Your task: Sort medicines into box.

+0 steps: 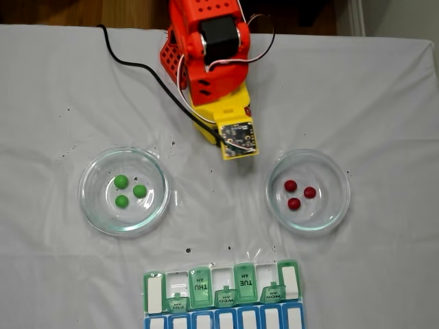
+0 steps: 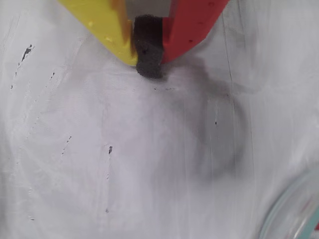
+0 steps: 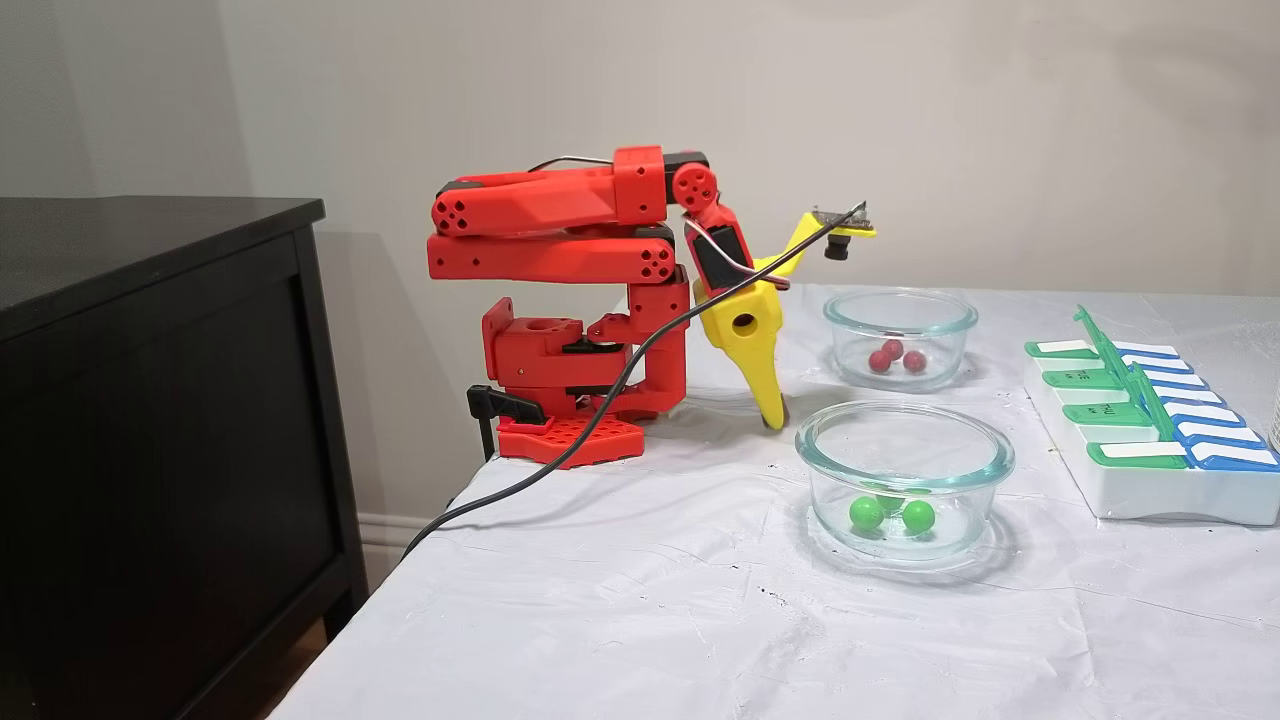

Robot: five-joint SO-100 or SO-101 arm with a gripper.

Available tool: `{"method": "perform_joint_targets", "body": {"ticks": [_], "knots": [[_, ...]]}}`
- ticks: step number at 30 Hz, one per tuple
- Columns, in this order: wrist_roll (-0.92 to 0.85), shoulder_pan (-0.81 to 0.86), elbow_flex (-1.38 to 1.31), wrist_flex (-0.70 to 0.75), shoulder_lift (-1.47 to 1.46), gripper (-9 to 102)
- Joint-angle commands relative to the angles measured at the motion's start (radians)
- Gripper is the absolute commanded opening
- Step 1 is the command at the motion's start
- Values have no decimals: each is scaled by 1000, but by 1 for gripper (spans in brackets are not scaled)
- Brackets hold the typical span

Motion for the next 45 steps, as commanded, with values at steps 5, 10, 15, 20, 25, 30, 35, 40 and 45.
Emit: {"method": "perform_joint_targets", "body": {"ticks": [5, 10, 15, 20, 25, 30, 35, 40, 45], "knots": [[428, -52, -357, -127, 3, 4], [577, -152, -474, -137, -80, 0], [672, -193, -729, -184, -434, 0], [718, -227, -950, -143, -735, 0], [799, -281, -1115, -40, -919, 0], [914, -319, -1335, 94, -1091, 0], [980, -336, -1262, 5, -968, 0], [1039, -371, -1243, -12, -976, 0], [1141, -376, -1227, -46, -992, 0]]}}
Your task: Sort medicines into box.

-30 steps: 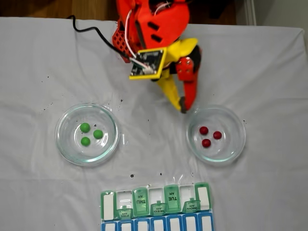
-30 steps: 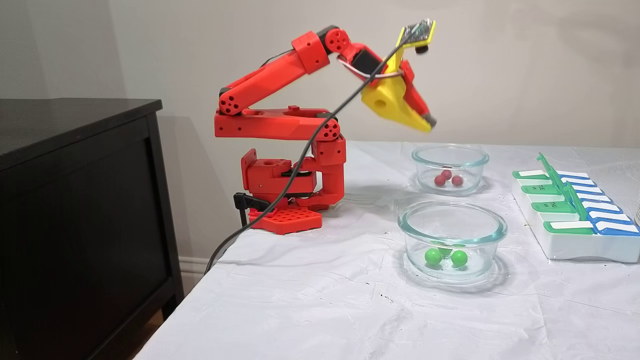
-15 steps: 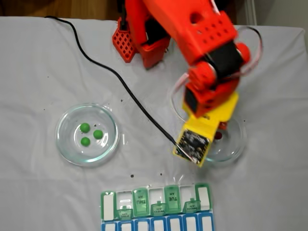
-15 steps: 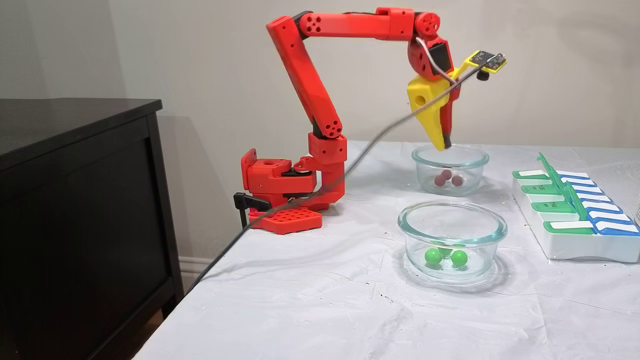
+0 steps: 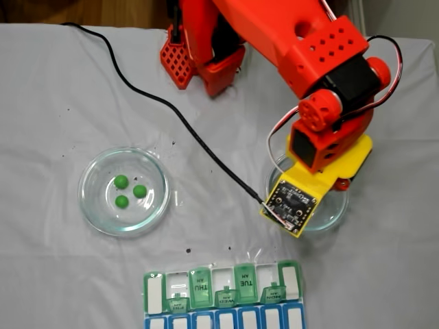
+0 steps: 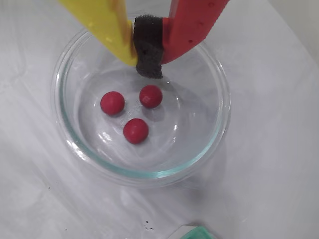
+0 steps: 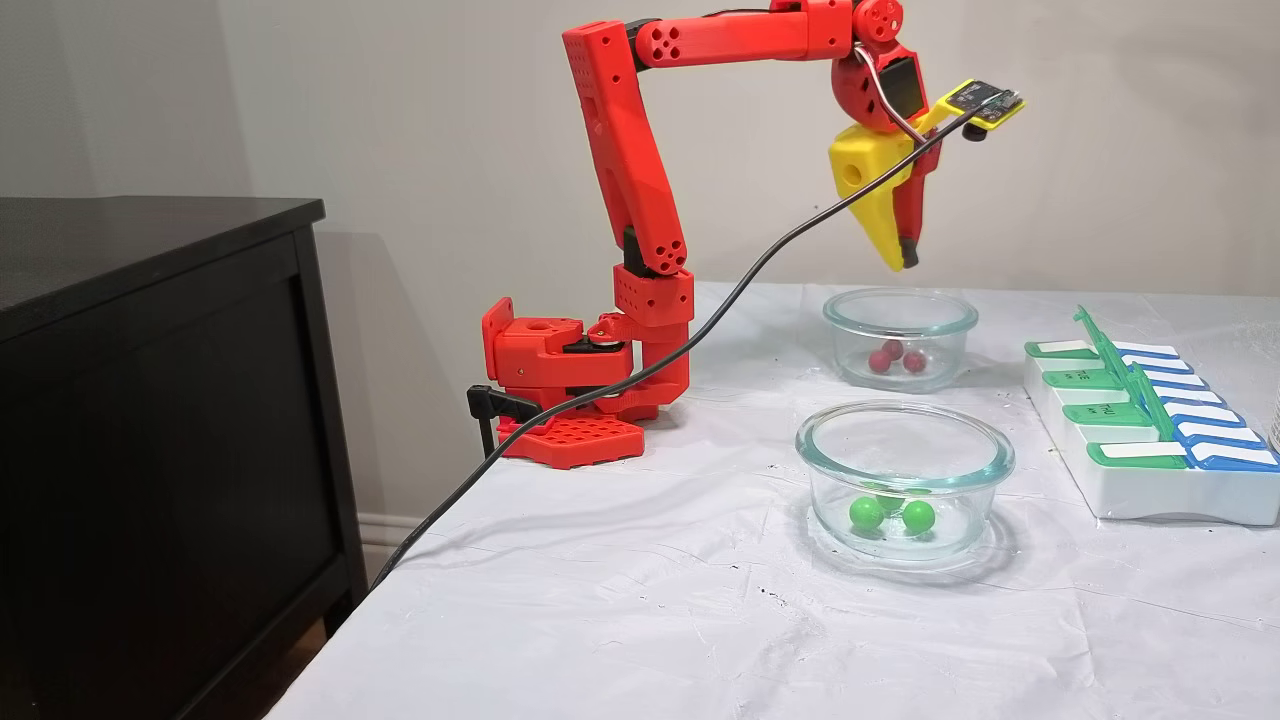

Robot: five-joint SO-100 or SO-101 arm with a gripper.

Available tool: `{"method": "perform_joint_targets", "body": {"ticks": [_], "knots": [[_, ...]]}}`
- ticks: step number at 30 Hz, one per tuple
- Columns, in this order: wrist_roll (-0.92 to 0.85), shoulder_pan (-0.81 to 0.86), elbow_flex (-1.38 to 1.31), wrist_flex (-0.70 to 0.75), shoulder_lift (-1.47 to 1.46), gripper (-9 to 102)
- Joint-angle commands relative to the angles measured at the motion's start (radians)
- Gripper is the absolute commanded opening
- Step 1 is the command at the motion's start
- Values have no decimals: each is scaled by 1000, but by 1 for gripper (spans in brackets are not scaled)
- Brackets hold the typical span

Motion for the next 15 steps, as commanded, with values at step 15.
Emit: {"method": "perform_joint_targets", "body": {"ticks": [15], "knots": [[161, -6, -58, 38, -55, 8]]}}
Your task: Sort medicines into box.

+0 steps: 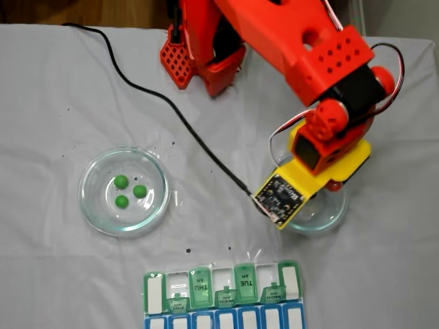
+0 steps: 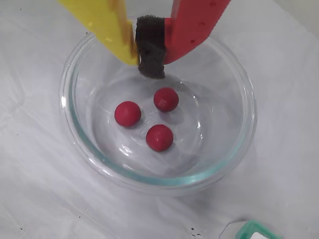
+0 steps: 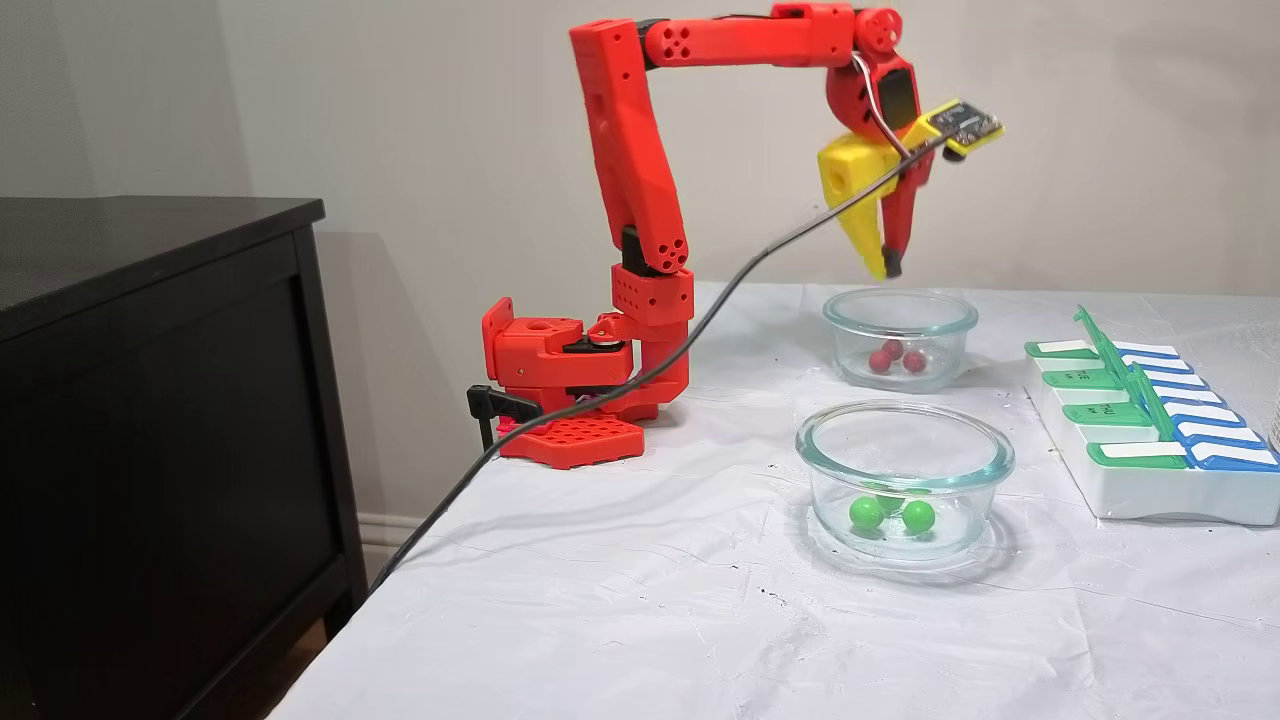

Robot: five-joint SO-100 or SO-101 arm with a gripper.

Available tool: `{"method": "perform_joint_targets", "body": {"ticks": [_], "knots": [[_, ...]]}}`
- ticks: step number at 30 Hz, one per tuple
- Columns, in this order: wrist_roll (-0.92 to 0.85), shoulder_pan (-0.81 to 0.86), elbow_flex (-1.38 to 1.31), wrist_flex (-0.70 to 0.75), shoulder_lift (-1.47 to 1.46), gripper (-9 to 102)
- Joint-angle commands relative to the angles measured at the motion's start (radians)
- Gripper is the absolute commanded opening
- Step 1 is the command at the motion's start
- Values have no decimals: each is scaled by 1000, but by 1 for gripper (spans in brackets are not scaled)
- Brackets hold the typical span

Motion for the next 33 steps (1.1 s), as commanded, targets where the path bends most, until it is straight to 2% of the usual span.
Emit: {"method": "perform_joint_targets", "body": {"ticks": [1, 6, 15, 33], "knots": [[14, -9, -51, -15, 14, 13], [25, -18, -43, 2, -15, 12], [37, -60, 21, -57, -18, 17], [67, -71, 100, -146, -72, 20]]}}
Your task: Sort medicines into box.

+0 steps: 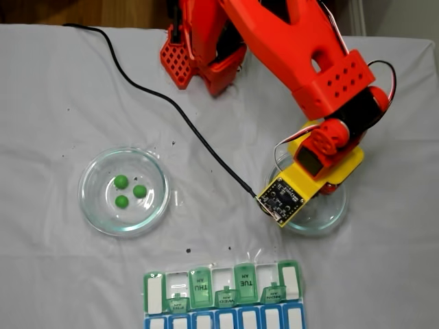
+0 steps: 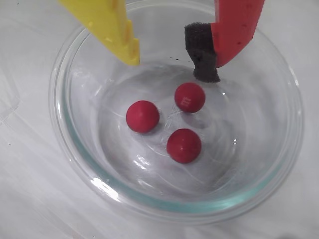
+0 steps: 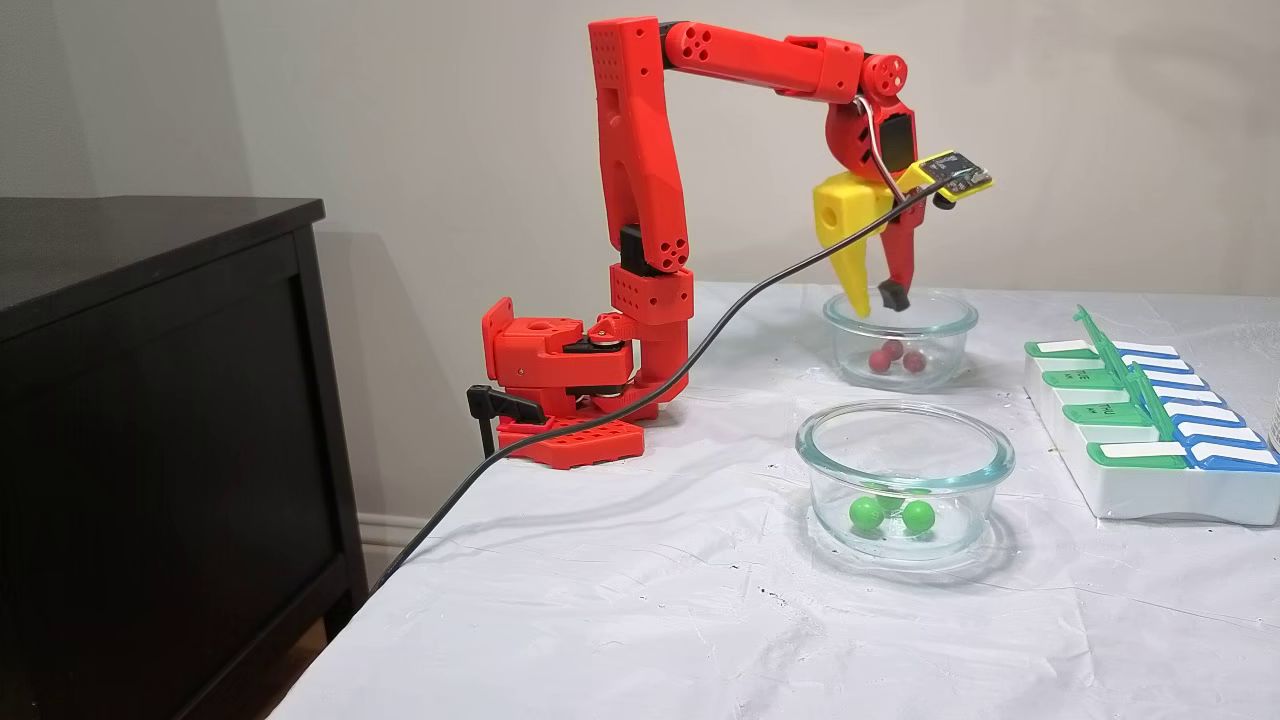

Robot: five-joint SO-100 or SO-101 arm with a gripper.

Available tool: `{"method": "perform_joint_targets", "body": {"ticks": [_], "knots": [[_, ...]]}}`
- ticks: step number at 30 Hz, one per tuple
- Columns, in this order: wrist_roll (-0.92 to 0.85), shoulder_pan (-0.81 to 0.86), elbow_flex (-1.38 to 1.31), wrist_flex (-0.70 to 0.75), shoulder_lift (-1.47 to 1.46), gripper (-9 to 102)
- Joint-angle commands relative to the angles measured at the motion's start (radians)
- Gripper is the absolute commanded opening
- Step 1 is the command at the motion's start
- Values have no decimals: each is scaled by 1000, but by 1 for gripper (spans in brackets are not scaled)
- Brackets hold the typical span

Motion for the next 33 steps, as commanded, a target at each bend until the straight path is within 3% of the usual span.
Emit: {"method": "perform_joint_targets", "body": {"ticks": [1, 33], "knots": [[6, -6, -17, -14, 28, 20], [61, 2, -6, -132, -87, 22]]}}
